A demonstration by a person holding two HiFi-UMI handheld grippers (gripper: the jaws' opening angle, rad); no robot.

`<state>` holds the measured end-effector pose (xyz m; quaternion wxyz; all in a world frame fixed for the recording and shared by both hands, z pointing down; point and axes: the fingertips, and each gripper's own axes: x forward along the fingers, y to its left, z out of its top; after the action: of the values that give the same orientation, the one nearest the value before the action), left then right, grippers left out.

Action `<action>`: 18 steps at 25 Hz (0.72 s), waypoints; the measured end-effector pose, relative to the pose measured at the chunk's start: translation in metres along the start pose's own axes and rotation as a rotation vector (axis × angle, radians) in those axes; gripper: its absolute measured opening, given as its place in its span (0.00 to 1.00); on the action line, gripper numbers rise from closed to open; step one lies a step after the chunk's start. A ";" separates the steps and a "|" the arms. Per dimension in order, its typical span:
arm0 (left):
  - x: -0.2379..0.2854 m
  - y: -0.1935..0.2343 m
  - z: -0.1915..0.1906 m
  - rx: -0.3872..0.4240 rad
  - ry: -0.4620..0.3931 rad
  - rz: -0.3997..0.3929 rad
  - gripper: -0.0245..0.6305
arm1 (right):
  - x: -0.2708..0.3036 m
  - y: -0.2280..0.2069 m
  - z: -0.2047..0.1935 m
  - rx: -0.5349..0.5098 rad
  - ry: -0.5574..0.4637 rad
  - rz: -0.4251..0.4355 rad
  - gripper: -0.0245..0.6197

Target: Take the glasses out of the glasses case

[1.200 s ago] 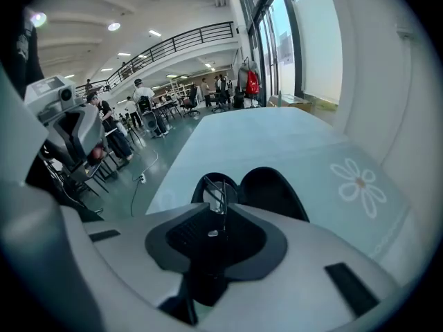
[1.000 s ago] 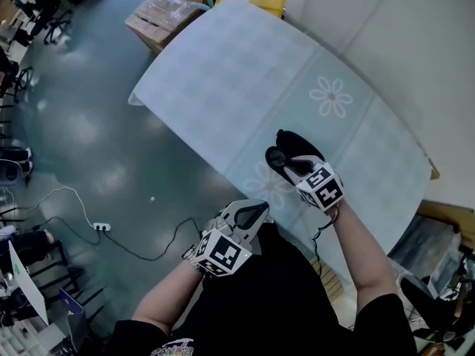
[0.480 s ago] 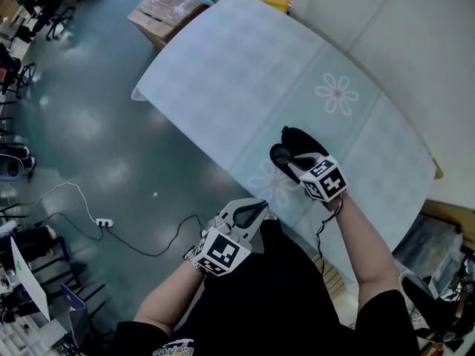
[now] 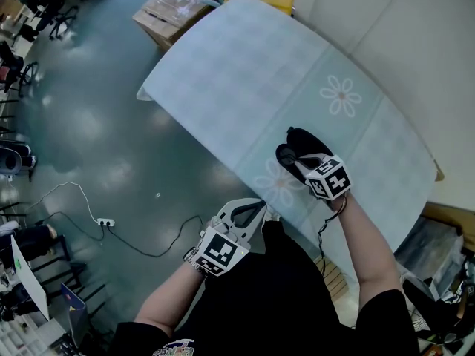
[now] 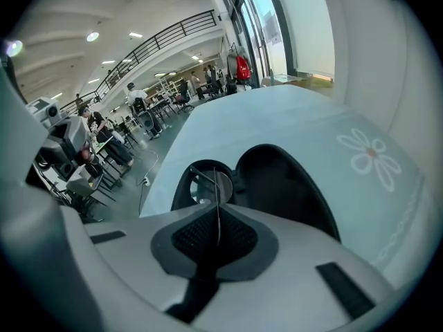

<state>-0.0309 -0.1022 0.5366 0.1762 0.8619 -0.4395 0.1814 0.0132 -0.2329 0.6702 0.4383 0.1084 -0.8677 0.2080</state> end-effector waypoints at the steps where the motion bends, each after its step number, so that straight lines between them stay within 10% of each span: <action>1: -0.002 0.001 0.000 -0.002 -0.001 0.001 0.08 | 0.000 0.000 0.001 0.003 -0.002 -0.007 0.08; 18: -0.039 0.016 0.005 -0.076 -0.060 0.038 0.08 | -0.033 0.001 0.022 0.066 -0.135 -0.121 0.08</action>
<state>-0.0643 -0.0859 0.5167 0.1921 0.8512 -0.4672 0.1422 0.0161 -0.2421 0.6318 0.3869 0.1890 -0.8797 0.2018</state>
